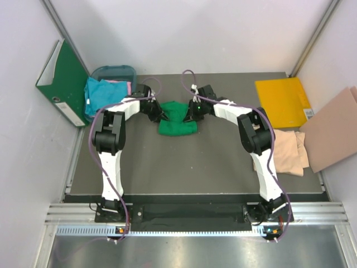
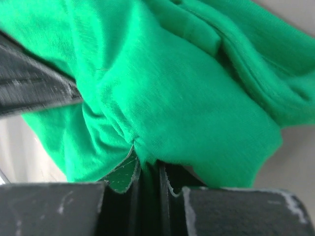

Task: Fold and stack the t-shirts
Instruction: Put the neatly folded tshirt into the corner of the board with the right arm

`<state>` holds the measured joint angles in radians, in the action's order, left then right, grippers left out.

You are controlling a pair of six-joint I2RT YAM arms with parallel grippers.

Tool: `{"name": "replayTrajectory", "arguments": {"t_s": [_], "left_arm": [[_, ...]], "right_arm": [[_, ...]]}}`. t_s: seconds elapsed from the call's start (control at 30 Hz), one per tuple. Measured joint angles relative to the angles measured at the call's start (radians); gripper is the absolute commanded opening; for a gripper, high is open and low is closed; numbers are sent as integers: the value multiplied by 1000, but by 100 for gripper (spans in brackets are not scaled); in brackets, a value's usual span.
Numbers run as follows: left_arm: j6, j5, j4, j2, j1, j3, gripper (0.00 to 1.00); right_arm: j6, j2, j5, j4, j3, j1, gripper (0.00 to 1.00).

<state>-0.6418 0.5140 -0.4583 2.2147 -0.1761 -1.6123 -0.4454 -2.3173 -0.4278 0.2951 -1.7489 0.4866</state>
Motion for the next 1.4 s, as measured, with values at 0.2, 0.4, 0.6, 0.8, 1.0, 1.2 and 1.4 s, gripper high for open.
{"name": "replayTrajectory", "arguments": {"t_s": [0.2, 0.4, 0.6, 0.8, 1.0, 1.2, 1.4], "left_arm": [[18, 51, 13, -78, -40, 143, 0], [30, 116, -10, -153, -127, 284, 0], [50, 129, -51, -172, -239, 315, 71], [92, 130, -180, -262, -286, 323, 99], [161, -58, -331, -431, -285, 319, 99], [166, -114, -328, -620, -294, 181, 99], [136, -99, -281, -578, -315, 148, 99]], "right_arm": [[35, 158, 39, 35, 216, 4, 2], [62, 326, 76, 113, 426, 9, 3], [71, 455, 114, 153, 586, 10, 19], [90, 529, 153, 194, 628, 14, 99], [106, 733, 339, 327, 648, 15, 100], [112, 905, 497, 394, 633, -6, 100], [111, 840, 700, 513, 633, -19, 93]]}}
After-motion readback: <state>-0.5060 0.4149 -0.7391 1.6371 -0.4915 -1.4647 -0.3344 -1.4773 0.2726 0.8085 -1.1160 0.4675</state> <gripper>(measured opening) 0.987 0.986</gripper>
